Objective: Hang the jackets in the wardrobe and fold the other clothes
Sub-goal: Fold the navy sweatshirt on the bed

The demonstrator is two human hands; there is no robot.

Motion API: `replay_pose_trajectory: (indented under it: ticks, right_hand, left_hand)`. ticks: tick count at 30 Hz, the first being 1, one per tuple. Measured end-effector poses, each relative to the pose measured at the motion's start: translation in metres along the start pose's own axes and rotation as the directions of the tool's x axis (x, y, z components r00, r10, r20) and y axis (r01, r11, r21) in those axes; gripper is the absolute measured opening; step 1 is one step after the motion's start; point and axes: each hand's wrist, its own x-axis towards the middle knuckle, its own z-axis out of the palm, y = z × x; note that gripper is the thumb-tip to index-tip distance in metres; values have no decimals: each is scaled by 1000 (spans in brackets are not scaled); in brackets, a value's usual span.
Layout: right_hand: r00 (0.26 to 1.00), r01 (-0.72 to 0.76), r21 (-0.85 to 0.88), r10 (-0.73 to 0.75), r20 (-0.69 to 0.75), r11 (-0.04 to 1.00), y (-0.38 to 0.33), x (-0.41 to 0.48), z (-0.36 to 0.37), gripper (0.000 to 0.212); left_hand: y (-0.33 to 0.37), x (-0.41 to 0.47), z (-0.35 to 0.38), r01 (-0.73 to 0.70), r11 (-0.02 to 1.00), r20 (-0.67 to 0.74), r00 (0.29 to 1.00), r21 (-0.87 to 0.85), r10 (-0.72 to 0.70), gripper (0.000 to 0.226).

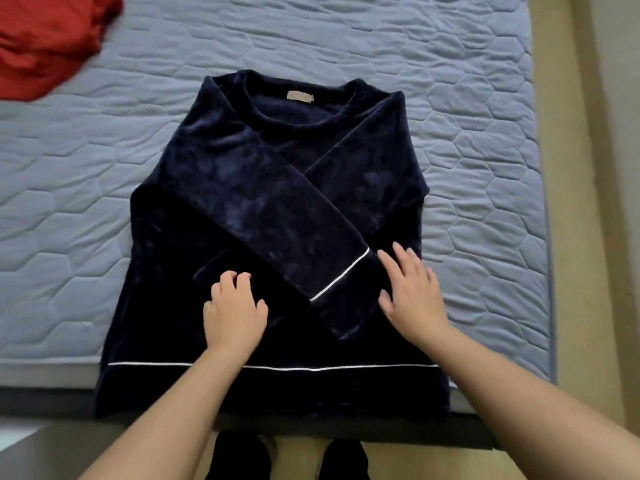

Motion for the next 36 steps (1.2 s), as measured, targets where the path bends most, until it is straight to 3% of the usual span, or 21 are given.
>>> replay_pose_trajectory:
  ticks: [2, 4, 6, 11, 13, 17, 21, 24, 27, 29, 36]
  right_hand:
    - [980, 171, -58, -163, 114, 984, -13, -13, 12, 70]
    - [931, 263, -122, -219, 292, 957, -18, -24, 31, 65]
    - [916, 232, -143, -167, 364, 962, -21, -34, 47, 63]
    - [936, 62, -117, -17, 352, 991, -34, -64, 53, 63]
    - [954, 37, -113, -2, 299, 993, -41, -73, 44, 61]
    - [1000, 24, 14, -24, 11, 1000, -74, -49, 20, 59]
    - [984, 11, 78, 3, -178, 997, -118, 27, 18, 57]
    - [982, -21, 43, 29, -188, 999, -138, 75, 34, 58]
    - [990, -30, -43, 24, -138, 999, -136, 89, 66, 60]
    - [992, -36, -91, 24, -127, 995, -128, 86, 86, 61]
    - [994, -27, -59, 20, -110, 998, -117, 64, 96, 58]
  left_hand:
    - [-21, -10, 1, -68, 979, 53, 997, 192, 59, 68]
    - [-43, -14, 7, -126, 938, 164, 984, 322, 76, 77]
    - [-61, -16, 9, -153, 923, 190, 978, 352, 90, 78]
    - [-78, -35, -12, -110, 972, 170, 983, 208, 74, 64]
    - [-78, -33, -28, -140, 974, 96, 988, 178, 125, 58]
    - [-50, 20, -62, -239, 970, -96, 966, 30, 241, 61]
    - [-15, 95, -68, -363, 930, -242, 899, 57, 365, 59]
    - [7, 134, -52, -440, 891, -276, 847, 111, 453, 59]
    - [-1, 150, -15, -495, 839, -153, 832, 227, 533, 61]
    - [-20, 154, 12, -476, 825, -75, 852, 304, 519, 63]
    - [-64, 136, 17, -414, 863, -97, 884, 288, 456, 63]
